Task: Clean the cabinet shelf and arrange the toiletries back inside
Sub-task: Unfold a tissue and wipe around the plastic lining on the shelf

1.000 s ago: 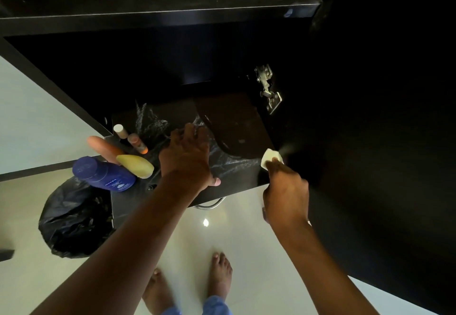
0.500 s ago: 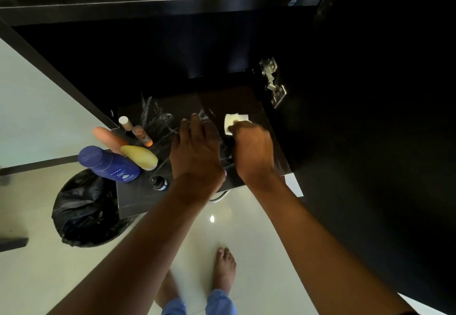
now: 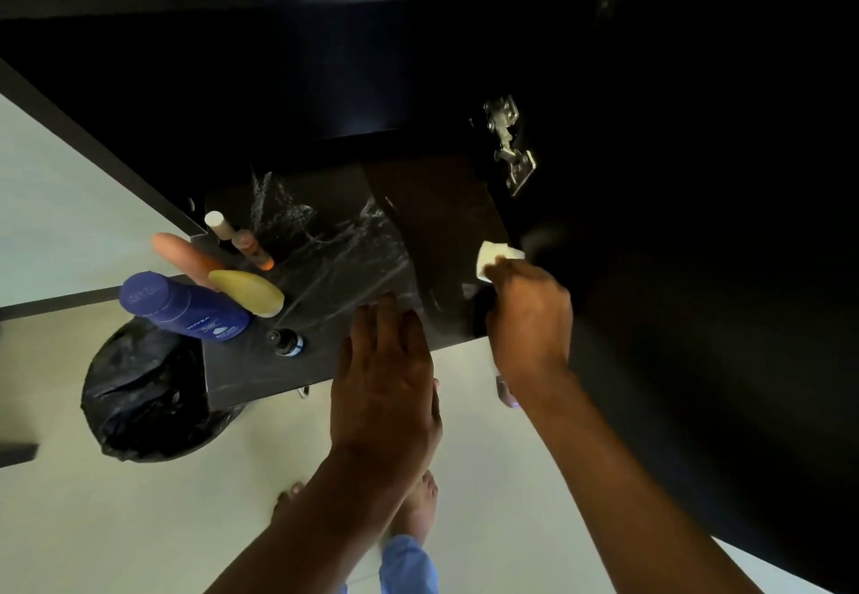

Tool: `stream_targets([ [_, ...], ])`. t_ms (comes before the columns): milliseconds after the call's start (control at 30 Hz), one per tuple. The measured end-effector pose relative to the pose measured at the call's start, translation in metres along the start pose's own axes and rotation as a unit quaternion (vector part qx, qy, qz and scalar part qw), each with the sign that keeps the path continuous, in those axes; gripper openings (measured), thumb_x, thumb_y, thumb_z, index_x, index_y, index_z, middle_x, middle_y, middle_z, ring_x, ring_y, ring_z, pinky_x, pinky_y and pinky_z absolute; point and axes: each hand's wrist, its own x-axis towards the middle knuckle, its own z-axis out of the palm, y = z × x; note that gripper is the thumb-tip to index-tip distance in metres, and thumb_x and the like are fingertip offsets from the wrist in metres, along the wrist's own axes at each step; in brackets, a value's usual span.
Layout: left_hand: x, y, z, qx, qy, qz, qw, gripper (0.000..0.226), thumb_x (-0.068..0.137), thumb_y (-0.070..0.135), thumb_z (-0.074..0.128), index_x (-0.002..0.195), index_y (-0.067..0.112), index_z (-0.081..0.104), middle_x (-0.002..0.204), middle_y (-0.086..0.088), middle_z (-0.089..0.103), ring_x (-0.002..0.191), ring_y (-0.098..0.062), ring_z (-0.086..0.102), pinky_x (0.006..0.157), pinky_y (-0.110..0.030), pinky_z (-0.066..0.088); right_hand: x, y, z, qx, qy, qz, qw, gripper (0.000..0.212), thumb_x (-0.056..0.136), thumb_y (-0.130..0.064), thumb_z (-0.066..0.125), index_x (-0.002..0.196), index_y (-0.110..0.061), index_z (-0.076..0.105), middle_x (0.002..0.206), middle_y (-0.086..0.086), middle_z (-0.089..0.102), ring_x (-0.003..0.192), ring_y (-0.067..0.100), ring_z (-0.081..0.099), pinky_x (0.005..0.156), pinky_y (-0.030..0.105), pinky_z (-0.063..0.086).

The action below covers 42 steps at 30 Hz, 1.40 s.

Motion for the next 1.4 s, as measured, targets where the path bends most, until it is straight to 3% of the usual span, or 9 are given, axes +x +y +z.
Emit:
stream_targets([
  [267, 0.002, -0.006, -0.006, -0.009, 0.005, 0.012, 1.000, 0.077, 0.085, 0.025, 0.069, 0.154, 0.009, 0.039, 0.151, -0.013, 0.049, 0.137, -0.032, 0.048, 0.108, -0.043, 0.047, -0.049, 0.006, 0.007, 0.040, -0.009, -0.180, 0.983, 0.053, 0.060, 0.016, 0.075, 0.105, -0.013, 0.080, 0.110, 0.004, 0.077, 0.097, 0.024, 0.075, 0.093, 0.032, 0.055],
  [433, -0.001, -0.007, -0.005, -0.002, -0.006, 0.021, 1.000, 0.080, 0.083, 0.028, 0.075, 0.153, 0.006, 0.041, 0.153, -0.015, 0.048, 0.139, -0.034, 0.049, 0.106, -0.046, 0.050, -0.046, 0.010, -0.007, -0.024, -0.070, -0.014, 0.997, 0.045, 0.076, 0.000, 0.080, 0.117, -0.016, 0.074, 0.109, 0.008, 0.076, 0.091, 0.028, 0.075, 0.086, 0.034, 0.059],
  [533, -0.002, -0.008, -0.004, 0.002, -0.010, 0.024, 1.000, 0.082, 0.085, 0.031, 0.073, 0.155, 0.007, 0.038, 0.156, -0.014, 0.046, 0.142, -0.033, 0.046, 0.107, -0.045, 0.049, -0.020, -0.004, -0.011, -0.012, -0.051, -0.002, 0.999, 0.040, 0.081, -0.008, 0.079, 0.119, -0.017, 0.070, 0.114, 0.004, 0.073, 0.099, 0.024, 0.071, 0.090, 0.030, 0.055],
  [633, -0.001, -0.010, -0.006, -0.003, -0.005, 0.025, 1.000, 0.076, 0.086, 0.026, 0.070, 0.154, 0.008, 0.040, 0.152, -0.012, 0.048, 0.139, -0.032, 0.048, 0.106, -0.043, 0.049, -0.011, -0.019, -0.007, 0.049, -0.061, -0.054, 0.995, 0.025, 0.089, -0.002, 0.066, 0.112, -0.009, 0.073, 0.112, 0.010, 0.072, 0.102, 0.028, 0.069, 0.092, 0.032, 0.052],
  [767, 0.003, -0.016, -0.010, -0.042, 0.014, 0.025, 0.999, 0.070, 0.081, 0.014, 0.068, 0.149, 0.009, 0.049, 0.144, -0.010, 0.056, 0.131, -0.028, 0.055, 0.104, -0.039, 0.052, -0.045, -0.012, 0.001, 0.045, -0.020, -0.224, 0.973, 0.046, 0.057, 0.014, 0.074, 0.094, -0.012, 0.080, 0.094, 0.006, 0.077, 0.082, 0.026, 0.074, 0.077, 0.032, 0.061],
  [1000, 0.015, -0.017, -0.018, -0.042, 0.052, -0.006, 0.998, 0.080, 0.080, 0.014, 0.070, 0.154, 0.006, 0.040, 0.158, -0.018, 0.041, 0.147, -0.035, 0.038, 0.121, -0.046, 0.034, -0.006, -0.022, 0.013, 0.039, 0.013, -0.124, 0.991, 0.029, 0.071, 0.009, 0.073, 0.094, -0.009, 0.078, 0.090, 0.012, 0.076, 0.080, 0.032, 0.073, 0.075, 0.039, 0.062],
  [1100, 0.049, -0.019, -0.030, -0.033, 0.027, -0.052, 0.998, 0.084, 0.091, 0.029, 0.067, 0.158, 0.003, 0.023, 0.164, -0.021, 0.023, 0.154, -0.038, 0.021, 0.126, -0.048, 0.024, 0.048, -0.058, 0.013, -0.007, 0.027, -0.169, 0.985, 0.020, 0.079, 0.000, 0.065, 0.090, -0.012, 0.077, 0.089, 0.010, 0.074, 0.079, 0.030, 0.071, 0.068, 0.035, 0.058],
  [1200, 0.079, -0.023, -0.043, -0.029, -0.004, -0.090, 0.995, 0.097, 0.090, 0.036, 0.072, 0.160, 0.003, 0.013, 0.166, -0.023, 0.014, 0.156, -0.041, 0.013, 0.126, -0.050, 0.025, 0.084, -0.089, 0.011, -0.041, 0.019, -0.200, 0.979, 0.012, 0.081, -0.009, 0.068, 0.087, -0.015, 0.077, 0.088, 0.006, 0.072, 0.076, 0.026, 0.070, 0.061, 0.030, 0.054],
  [1400, 0.097, -0.034, -0.043, -0.017, -0.019, -0.119, 0.993, 0.110, 0.081, 0.047, 0.080, 0.159, 0.003, 0.016, 0.165, -0.023, 0.014, 0.154, -0.041, 0.016, 0.122, -0.048, 0.029, 0.056, -0.067, 0.015, 0.043, -0.053, -0.269, 0.961, 0.017, 0.079, -0.011, 0.075, 0.095, -0.018, 0.079, 0.096, 0.003, 0.074, 0.083, 0.022, 0.072, 0.074, 0.036, 0.059],
])
